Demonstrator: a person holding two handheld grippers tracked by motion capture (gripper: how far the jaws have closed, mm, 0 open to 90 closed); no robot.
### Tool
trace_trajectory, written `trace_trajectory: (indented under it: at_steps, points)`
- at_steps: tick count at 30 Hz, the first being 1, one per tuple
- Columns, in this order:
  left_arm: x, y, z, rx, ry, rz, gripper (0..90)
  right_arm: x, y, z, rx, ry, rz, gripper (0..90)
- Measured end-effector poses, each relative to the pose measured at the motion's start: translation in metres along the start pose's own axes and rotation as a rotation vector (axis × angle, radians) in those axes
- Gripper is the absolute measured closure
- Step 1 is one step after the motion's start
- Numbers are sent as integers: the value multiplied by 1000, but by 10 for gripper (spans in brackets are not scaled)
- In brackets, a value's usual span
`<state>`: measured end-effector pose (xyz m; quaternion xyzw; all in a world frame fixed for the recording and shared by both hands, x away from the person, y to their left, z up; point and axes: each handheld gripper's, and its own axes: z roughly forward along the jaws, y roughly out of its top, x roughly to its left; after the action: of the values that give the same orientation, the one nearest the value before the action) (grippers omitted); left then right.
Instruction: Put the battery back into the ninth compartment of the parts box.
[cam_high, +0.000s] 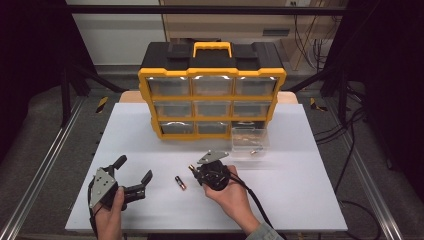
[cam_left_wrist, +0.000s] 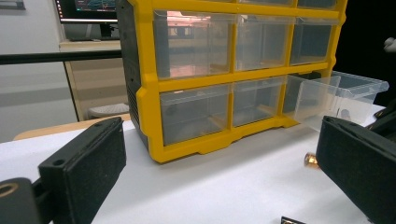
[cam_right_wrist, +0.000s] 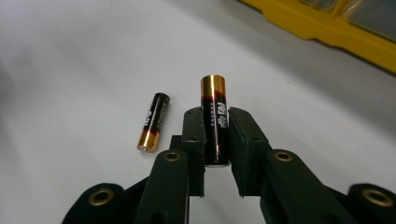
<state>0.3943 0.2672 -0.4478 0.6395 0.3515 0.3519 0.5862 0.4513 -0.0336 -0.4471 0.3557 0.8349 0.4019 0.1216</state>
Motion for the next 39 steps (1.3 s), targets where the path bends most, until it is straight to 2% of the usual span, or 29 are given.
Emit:
trace_trajectory:
  at_steps: [6,21,32,39]
  points:
    - [0,0,0,0,2,0,15,-10,1,-19,-50,1,15,766]
    - [0,0,-1,-1,3,1,15,-29,6,-54,-117,-23,11,766]
    - [0,0,-1,1,5,2,15,-55,18,-88,-177,-61,28,766]
    - [0,0,-1,1,4,2,15,-77,23,-107,-201,-91,61,766]
